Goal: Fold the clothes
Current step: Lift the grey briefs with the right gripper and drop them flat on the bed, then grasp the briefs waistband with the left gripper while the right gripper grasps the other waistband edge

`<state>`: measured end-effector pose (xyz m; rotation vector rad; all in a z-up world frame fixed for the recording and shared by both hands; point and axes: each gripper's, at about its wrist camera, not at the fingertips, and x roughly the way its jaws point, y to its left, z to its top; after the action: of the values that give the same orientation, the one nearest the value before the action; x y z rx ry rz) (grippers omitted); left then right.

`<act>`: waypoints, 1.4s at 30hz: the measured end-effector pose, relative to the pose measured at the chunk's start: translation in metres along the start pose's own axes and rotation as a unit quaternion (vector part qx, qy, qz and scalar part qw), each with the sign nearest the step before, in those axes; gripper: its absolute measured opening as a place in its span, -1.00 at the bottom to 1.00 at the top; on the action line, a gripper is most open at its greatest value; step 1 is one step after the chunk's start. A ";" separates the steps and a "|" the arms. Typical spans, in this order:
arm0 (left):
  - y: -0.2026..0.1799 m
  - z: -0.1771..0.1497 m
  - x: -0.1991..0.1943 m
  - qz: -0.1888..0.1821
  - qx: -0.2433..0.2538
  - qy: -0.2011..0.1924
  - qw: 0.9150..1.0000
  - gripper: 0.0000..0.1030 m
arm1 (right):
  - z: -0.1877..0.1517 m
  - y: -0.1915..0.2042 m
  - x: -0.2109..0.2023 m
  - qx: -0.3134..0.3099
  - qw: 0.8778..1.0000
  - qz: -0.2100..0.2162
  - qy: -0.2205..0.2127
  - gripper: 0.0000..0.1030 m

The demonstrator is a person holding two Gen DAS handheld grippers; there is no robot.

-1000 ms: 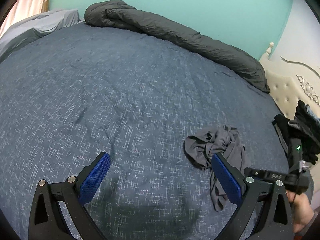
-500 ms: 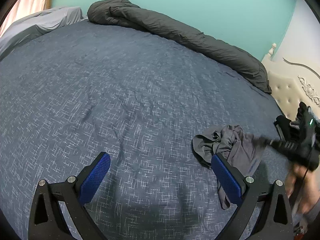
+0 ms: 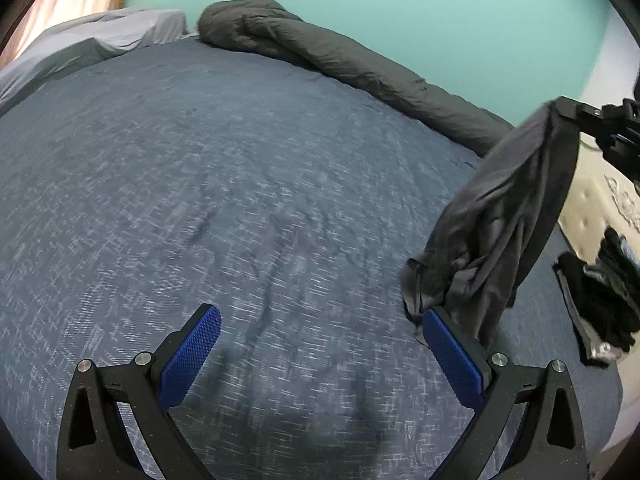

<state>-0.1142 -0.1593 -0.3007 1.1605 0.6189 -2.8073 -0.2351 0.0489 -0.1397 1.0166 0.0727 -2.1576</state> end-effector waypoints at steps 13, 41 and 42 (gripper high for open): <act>0.013 0.007 0.006 0.004 -0.022 0.009 1.000 0.99 | -0.035 -0.011 0.062 0.004 0.994 -0.035 0.103 -0.12; -0.083 -0.007 0.091 -0.037 0.092 0.098 0.990 0.40 | -0.195 -0.122 0.015 0.137 0.984 -0.103 -0.047 -0.01; -0.083 -0.006 0.093 -0.035 0.092 0.097 0.990 0.26 | -0.195 -0.124 0.016 0.141 0.984 -0.100 -0.047 0.00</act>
<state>-0.1926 -0.0703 -0.3393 1.4876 0.4246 -2.8824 -0.1955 0.1959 -0.3143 1.1011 -0.1896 -2.4455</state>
